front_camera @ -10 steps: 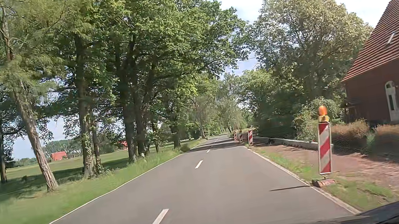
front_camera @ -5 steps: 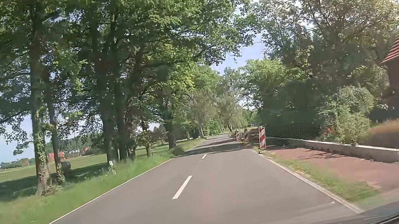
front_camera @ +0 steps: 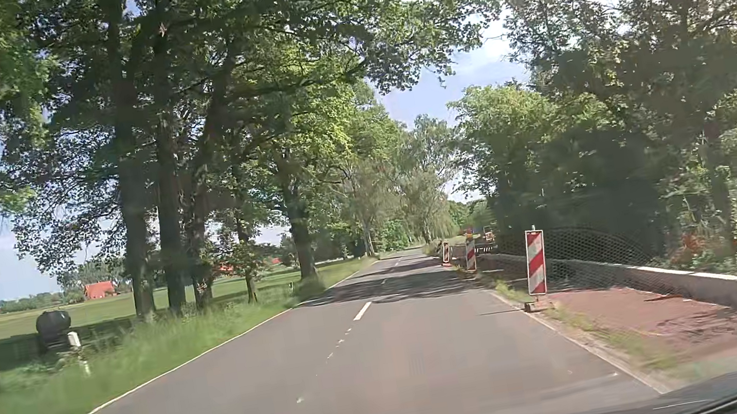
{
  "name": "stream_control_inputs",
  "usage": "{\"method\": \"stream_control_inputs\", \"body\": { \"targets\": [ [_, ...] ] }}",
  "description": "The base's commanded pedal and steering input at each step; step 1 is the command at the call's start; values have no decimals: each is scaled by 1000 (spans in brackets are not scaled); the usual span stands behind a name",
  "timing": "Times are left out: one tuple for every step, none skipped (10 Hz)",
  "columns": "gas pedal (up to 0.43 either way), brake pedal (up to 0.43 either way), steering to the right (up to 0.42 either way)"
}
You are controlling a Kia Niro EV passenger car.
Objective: Follow the waypoints while adhering to traffic rules and regulations
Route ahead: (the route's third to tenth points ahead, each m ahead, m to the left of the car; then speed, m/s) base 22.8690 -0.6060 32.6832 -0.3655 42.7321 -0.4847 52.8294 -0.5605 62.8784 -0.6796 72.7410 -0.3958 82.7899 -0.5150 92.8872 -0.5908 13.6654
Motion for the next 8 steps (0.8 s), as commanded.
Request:
{"method": "stream_control_inputs", "body": {
  "targets": [
    [157, 0, -1],
    [157, 0, -1],
    [157, 0, -1],
    [157, 0, -1],
    [157, 0, -1],
    [157, 0, -1],
    [157, 0, -1],
    [157, 0, -1]
  ]
}}
